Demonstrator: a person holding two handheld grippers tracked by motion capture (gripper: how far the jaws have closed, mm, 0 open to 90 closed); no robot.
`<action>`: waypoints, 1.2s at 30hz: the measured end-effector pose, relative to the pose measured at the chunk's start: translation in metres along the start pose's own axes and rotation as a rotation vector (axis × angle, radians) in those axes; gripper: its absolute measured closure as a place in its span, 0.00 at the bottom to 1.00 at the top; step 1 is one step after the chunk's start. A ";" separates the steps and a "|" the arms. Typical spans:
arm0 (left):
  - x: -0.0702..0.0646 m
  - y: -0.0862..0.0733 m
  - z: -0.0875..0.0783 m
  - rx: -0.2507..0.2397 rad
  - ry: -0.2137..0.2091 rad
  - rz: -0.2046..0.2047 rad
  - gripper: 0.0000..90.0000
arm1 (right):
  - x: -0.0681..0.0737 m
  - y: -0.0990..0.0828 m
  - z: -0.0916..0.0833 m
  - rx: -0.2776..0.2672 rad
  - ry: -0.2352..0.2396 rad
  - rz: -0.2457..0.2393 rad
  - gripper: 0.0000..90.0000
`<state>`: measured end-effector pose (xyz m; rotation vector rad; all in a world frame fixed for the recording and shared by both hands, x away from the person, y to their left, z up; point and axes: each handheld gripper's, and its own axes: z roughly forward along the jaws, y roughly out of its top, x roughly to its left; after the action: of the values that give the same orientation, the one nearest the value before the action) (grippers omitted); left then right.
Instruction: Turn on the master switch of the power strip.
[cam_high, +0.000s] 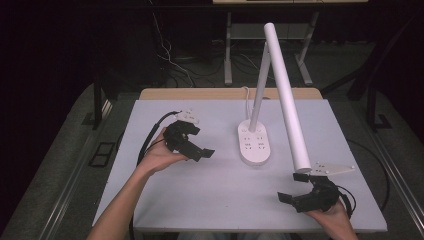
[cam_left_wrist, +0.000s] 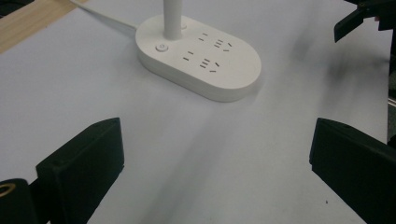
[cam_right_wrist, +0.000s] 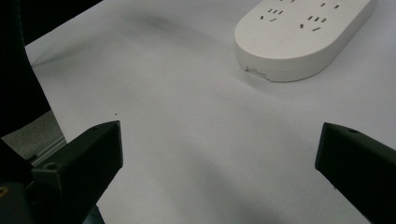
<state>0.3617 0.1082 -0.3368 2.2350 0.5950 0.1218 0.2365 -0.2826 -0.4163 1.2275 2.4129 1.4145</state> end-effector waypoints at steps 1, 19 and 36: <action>0.001 0.002 0.001 -0.001 -0.001 0.001 0.02 | 0.000 0.000 0.000 0.000 0.000 0.000 0.00; 0.016 0.030 0.006 0.020 0.013 0.019 0.03 | -0.001 -0.001 -0.002 -0.004 -0.001 0.002 0.00; 0.039 0.054 0.013 0.004 0.038 -0.024 0.09 | -0.001 -0.001 -0.003 -0.009 -0.001 0.000 0.00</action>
<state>0.4199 0.0859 -0.3098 2.2332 0.6434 0.1514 0.2358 -0.2857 -0.4158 1.2253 2.4032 1.4229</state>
